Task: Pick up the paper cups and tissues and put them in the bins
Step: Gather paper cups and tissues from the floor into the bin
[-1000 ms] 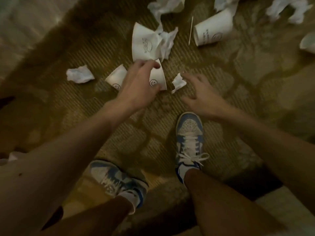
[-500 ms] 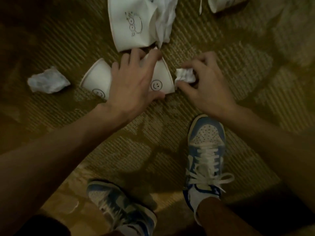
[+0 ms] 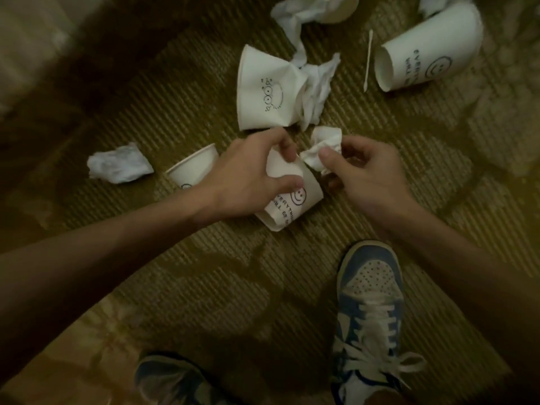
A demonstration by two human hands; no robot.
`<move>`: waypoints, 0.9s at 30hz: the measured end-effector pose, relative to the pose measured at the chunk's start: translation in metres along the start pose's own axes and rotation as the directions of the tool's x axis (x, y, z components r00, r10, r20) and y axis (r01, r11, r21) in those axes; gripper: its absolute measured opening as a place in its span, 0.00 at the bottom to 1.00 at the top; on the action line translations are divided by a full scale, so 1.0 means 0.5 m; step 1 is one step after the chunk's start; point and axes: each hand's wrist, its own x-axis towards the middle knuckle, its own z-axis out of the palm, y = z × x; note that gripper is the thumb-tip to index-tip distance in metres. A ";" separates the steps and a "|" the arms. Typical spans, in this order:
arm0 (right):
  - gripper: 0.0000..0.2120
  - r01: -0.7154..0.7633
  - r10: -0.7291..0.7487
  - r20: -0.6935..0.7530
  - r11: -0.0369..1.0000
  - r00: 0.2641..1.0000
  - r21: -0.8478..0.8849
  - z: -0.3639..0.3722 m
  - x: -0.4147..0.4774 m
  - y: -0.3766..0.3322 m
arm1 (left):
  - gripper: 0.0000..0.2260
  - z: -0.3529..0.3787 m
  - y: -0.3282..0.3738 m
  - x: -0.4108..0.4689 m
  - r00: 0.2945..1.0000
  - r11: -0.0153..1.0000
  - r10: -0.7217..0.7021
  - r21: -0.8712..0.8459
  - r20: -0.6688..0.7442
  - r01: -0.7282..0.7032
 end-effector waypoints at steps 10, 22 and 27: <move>0.06 0.260 -0.255 0.220 0.966 0.941 0.008 0.062 -0.009 -0.110 | 0.22 -0.108 -0.001 -0.097 0.995 0.879 -0.101 -0.467 0.019 0.098; 0.09 0.511 -0.347 0.554 0.843 0.757 -0.170 0.091 0.029 -0.192 | 0.11 -0.159 -0.022 -0.186 0.975 0.909 -0.159 -0.409 -0.157 0.082; 0.32 0.535 -0.353 0.421 0.354 0.836 -0.767 0.080 0.123 -0.170 | 0.06 -0.168 -0.060 -0.215 0.972 0.937 -0.185 -0.322 -0.144 0.131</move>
